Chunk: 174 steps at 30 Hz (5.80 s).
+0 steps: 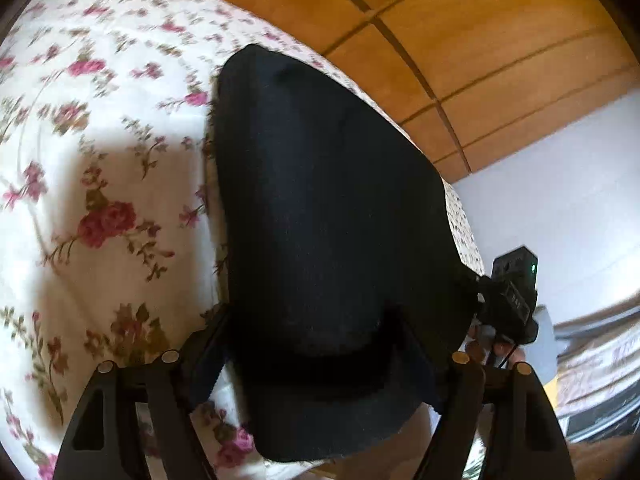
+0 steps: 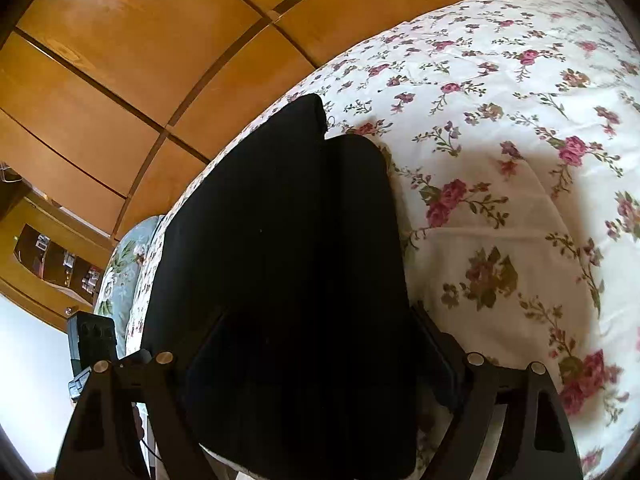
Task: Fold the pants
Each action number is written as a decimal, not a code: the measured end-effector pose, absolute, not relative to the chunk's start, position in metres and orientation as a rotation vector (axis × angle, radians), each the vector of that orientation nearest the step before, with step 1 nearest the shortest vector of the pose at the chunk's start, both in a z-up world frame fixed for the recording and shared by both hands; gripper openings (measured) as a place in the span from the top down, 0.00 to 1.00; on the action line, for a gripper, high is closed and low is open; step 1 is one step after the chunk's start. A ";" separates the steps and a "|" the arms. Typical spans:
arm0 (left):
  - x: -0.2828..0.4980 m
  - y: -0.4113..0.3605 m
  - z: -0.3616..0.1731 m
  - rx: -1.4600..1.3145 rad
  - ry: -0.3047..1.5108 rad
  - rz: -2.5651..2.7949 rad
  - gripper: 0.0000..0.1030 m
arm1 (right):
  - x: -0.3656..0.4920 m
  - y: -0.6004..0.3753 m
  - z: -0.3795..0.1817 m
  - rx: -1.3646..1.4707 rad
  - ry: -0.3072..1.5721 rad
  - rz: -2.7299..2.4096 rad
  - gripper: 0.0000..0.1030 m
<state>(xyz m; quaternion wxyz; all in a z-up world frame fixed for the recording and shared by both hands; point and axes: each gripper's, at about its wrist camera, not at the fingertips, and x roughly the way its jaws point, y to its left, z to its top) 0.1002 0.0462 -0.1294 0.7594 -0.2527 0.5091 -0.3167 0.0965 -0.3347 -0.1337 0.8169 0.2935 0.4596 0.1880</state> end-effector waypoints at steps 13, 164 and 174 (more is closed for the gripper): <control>0.094 0.006 -0.109 -0.304 1.013 -0.629 0.35 | 0.085 -0.318 -0.120 0.469 0.904 0.375 0.42; -0.004 -0.007 -0.048 -0.045 0.725 0.045 0.30 | -0.018 -0.194 -0.055 0.091 0.671 0.091 0.05; -0.003 -0.008 -0.050 -0.046 0.734 0.052 0.31 | -0.017 -0.194 -0.056 0.091 0.675 0.095 0.05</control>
